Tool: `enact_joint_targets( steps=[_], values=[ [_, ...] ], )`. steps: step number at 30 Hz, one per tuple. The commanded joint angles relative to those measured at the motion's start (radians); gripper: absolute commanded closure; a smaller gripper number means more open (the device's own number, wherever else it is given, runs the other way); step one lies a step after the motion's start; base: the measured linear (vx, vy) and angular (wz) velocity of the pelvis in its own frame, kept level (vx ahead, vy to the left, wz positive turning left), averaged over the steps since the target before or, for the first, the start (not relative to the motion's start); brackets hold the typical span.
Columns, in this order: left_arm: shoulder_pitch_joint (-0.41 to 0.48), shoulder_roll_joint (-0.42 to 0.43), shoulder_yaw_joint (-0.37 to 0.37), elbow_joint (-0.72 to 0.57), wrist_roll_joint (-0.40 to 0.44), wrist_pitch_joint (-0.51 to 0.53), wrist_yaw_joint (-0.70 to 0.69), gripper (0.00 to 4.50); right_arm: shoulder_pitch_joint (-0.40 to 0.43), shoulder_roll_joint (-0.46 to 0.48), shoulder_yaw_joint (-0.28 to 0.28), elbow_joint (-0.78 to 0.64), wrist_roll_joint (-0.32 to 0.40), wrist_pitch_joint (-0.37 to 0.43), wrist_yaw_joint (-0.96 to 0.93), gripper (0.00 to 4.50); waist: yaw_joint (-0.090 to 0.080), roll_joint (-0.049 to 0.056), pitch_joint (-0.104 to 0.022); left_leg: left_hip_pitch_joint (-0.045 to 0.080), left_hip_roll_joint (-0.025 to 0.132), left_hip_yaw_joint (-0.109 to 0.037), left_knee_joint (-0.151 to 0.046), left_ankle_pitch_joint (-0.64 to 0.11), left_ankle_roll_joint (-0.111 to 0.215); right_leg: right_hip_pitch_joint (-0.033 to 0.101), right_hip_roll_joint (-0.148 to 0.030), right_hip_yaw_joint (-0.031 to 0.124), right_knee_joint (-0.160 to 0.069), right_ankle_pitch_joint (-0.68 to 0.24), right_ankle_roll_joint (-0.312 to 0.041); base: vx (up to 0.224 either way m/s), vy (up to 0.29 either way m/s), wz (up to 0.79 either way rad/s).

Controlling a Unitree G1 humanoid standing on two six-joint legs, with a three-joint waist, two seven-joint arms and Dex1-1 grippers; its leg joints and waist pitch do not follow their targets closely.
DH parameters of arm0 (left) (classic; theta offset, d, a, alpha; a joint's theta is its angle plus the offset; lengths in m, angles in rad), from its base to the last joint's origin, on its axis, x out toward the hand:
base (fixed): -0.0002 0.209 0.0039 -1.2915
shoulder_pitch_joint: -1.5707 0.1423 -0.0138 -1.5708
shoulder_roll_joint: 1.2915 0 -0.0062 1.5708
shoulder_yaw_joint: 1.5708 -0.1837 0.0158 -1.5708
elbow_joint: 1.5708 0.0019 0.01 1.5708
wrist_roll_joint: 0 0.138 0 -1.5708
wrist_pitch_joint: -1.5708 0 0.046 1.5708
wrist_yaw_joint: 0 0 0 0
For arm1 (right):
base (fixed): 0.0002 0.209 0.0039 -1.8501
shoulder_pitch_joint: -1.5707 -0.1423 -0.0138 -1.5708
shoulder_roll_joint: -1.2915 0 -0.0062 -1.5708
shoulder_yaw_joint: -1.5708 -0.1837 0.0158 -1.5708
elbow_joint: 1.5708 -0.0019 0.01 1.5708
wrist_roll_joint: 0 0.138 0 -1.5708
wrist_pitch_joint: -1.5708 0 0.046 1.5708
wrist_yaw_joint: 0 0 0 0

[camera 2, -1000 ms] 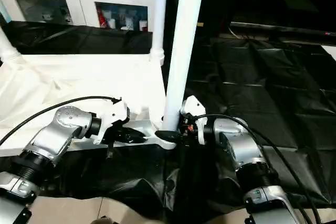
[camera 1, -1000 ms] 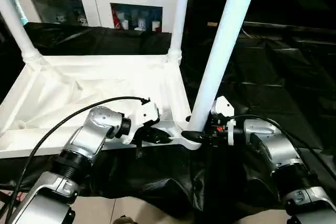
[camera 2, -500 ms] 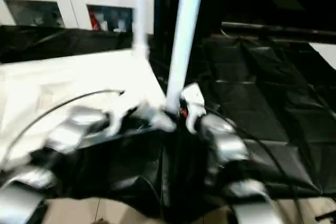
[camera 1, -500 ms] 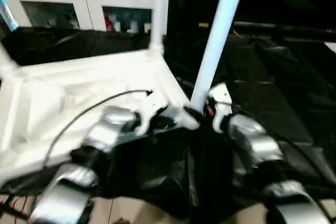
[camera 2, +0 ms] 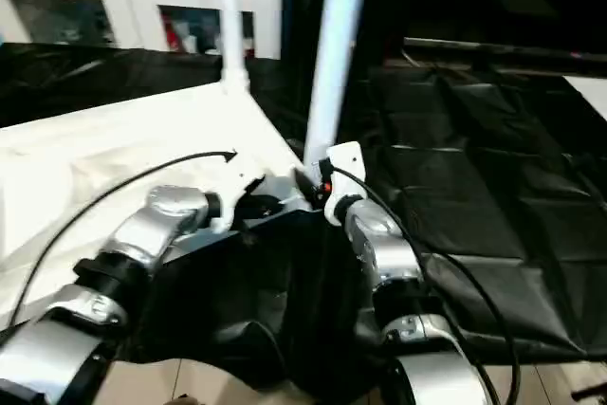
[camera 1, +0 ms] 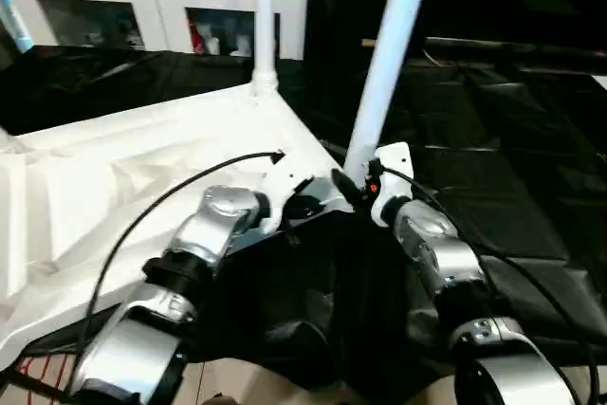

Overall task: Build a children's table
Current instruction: Rotate leg to tighten

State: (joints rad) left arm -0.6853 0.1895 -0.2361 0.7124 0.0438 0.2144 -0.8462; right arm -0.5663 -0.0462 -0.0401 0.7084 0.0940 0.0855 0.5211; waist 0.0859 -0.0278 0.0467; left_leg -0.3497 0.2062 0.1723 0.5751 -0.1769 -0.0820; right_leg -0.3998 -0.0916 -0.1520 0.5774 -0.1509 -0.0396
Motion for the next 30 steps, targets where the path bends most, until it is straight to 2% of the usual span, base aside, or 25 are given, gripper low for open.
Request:
enact_joint_targets(
  steps=[1, 4, 8, 9, 11, 14, 15, 19, 20, 23, 26, 30],
  values=[
    [-0.009, -0.016, 0.0, -0.065, -0.034, -0.06, -0.036, 4.5, 0.031, 0.027, 0.111, -0.012, 0.024, 0.049, 0.169, 1.25, 0.004, 0.004, -0.063, 0.002, 0.032, -0.008, -0.064, -0.237, 0.044, 0.057, -0.075, 0.066, -0.083, -0.385, -0.09, 0.0, 0.0, 0.0],
    [0.006, 0.004, -0.006, -0.087, -0.042, -0.069, -0.08, 4.5, 0.049, -0.017, 0.131, -0.054, 0.04, 0.073, 0.26, 0.93, 0.006, 0.006, -0.062, 0.005, 0.034, -0.01, -0.066, -0.246, 0.041, 0.056, -0.076, 0.067, -0.084, -0.393, -0.097, 0.0, 0.0, 0.0],
    [0.035, 0.043, -0.021, -0.136, -0.065, -0.077, -0.176, 4.5, 0.073, -0.103, 0.171, -0.107, 0.026, 0.078, 0.378, 0.69, 0.009, 0.004, -0.063, 0.001, 0.036, -0.009, -0.066, -0.23, 0.047, 0.059, -0.075, 0.07, -0.075, -0.343, -0.111, 0.0, 0.0, 0.0],
    [0.045, 0.055, -0.026, -0.15, -0.071, -0.081, -0.205, 4.5, 0.078, -0.122, 0.177, -0.114, 0.019, 0.073, 0.404, 0.69, 0.008, 0.007, -0.062, 0.003, 0.035, -0.008, -0.065, -0.236, 0.047, 0.057, -0.075, 0.07, -0.076, -0.347, -0.117, 0.0, 0.0, 0.0],
    [0.069, 0.09, -0.039, -0.187, -0.08, -0.08, -0.28, 4.5, 0.094, -0.175, 0.192, -0.141, 0.012, 0.06, 0.49, 0.69, 0.011, 0.006, -0.063, 0.001, 0.035, -0.008, -0.064, -0.232, 0.047, 0.06, -0.076, 0.069, -0.075, -0.352, -0.12, 0.0, 0.0, 0.0],
    [0.079, 0.109, -0.041, -0.202, -0.084, -0.079, -0.312, 4.5, 0.104, -0.202, 0.201, -0.16, 0.014, 0.061, 0.535, 0.69, 0.015, 0.006, -0.061, 0.005, 0.037, -0.006, -0.065, -0.239, 0.048, 0.057, -0.074, 0.07, -0.076, -0.356, -0.121, 0.0, 0.0, 0.0],
    [0.087, 0.125, -0.041, -0.215, -0.089, -0.073, -0.342, 4.5, 0.112, -0.228, 0.213, -0.176, 0.018, 0.065, 0.571, 0.69, 0.017, 0.005, -0.061, 0.004, 0.036, -0.007, -0.064, -0.238, 0.046, 0.06, -0.074, 0.069, -0.075, -0.357, -0.121, 0.0, 0.0, 0.0],
    [0.1, 0.147, -0.044, -0.241, -0.098, -0.065, -0.38, 4.5, 0.119, -0.254, 0.226, -0.187, 0.022, 0.068, 0.61, 0.69, 0.022, 0.006, -0.062, 0.004, 0.038, -0.007, -0.065, -0.242, 0.044, 0.058, -0.074, 0.069, -0.074, -0.355, -0.125, 0.0, 0.0, 0.0],
    [0.104, 0.151, -0.043, -0.252, -0.103, -0.056, -0.387, 4.5, 0.113, -0.255, 0.229, -0.176, 0.022, 0.071, 0.622, 0.85, 0.024, 0.006, -0.061, 0.004, 0.038, -0.007, -0.065, -0.243, 0.041, 0.057, -0.075, 0.069, -0.075, -0.364, -0.123, 0.0, 0.0, 0.0],
    [0.113, 0.156, -0.045, -0.267, -0.106, -0.049, -0.398, 4.5, 0.112, -0.254, 0.231, -0.174, 0.03, 0.077, 0.638, 0.85, 0.026, 0.007, -0.062, 0.005, 0.037, -0.007, -0.065, -0.241, 0.039, 0.056, -0.074, 0.069, -0.075, -0.363, -0.121, 0.0, 0.0, 0.0],
    [0.117, 0.159, -0.047, -0.274, -0.107, -0.046, -0.405, 4.5, 0.117, -0.252, 0.23, -0.183, 0.039, 0.084, 0.649, 1.18, 0.027, 0.009, -0.064, 0.004, 0.038, -0.008, -0.065, -0.23, 0.039, 0.057, -0.073, 0.07, -0.07, -0.33, -0.131, 0.0, 0.0, 0.0],
    [0.12, 0.161, -0.046, -0.278, -0.106, -0.043, -0.411, 4.5, 0.123, -0.253, 0.233, -0.192, 0.047, 0.09, 0.654, 1.46, 0.027, 0.008, -0.064, 0.004, 0.037, -0.006, -0.063, -0.23, 0.039, 0.058, -0.073, 0.069, -0.071, -0.33, -0.133, 0.0, 0.0, 0.0]
  ],
)
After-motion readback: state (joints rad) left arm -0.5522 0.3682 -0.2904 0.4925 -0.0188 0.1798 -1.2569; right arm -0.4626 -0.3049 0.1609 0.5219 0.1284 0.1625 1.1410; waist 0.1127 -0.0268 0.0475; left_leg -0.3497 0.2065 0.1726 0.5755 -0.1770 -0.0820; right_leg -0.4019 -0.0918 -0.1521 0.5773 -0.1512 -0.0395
